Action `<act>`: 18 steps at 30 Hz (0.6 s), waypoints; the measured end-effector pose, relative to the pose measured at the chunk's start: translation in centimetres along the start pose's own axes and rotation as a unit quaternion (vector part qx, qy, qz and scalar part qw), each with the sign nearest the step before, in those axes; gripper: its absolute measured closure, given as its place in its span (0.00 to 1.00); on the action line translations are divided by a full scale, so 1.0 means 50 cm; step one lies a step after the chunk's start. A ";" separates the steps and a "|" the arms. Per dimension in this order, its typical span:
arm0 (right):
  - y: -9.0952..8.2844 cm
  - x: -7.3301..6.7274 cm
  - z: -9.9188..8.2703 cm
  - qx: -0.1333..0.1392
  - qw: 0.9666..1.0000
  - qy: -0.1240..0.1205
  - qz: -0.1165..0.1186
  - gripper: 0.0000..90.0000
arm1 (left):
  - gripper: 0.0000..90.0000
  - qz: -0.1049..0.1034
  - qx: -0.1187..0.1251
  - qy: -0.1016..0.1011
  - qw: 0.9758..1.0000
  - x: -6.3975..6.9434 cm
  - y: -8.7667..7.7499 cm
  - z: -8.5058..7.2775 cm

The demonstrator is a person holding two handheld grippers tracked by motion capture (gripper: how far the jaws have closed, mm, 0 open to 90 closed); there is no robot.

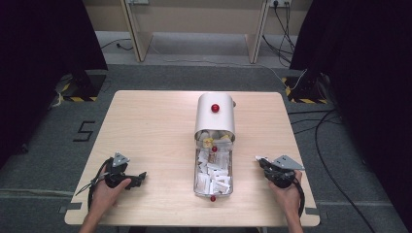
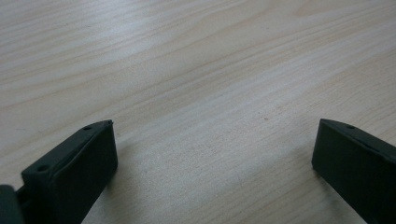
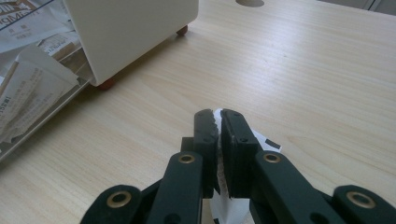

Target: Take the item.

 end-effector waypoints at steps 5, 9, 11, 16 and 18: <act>0.001 0.001 -0.002 -0.003 1.000 -0.002 -0.003 0.95 | 0.00 0.000 0.000 0.000 1.000 0.000 0.000 0.000; -0.001 0.010 -0.007 -0.010 1.000 -0.007 -0.014 0.95 | 0.00 0.000 0.000 0.000 1.000 0.000 0.000 0.000; -0.003 0.016 -0.010 -0.010 1.000 0.000 -0.016 0.95 | 0.00 0.000 0.000 0.000 1.000 0.000 0.000 0.000; -0.005 0.023 -0.013 -0.012 1.000 0.000 -0.021 0.95 | 0.00 0.000 0.000 0.000 1.000 0.000 0.000 0.000; -0.004 0.024 -0.015 -0.013 1.000 0.002 -0.022 0.95 | 0.00 0.000 0.000 0.000 1.000 0.000 0.000 0.000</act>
Point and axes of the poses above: each handheld gripper's, and its own axes: y roughly forward along the jaws, z roughly out of its top, x roughly to its right, the point moved 9 cm from there along y, roughly forward along the jaws, and after that the axes turned 11 degrees about -y, right-handed, at the moved point
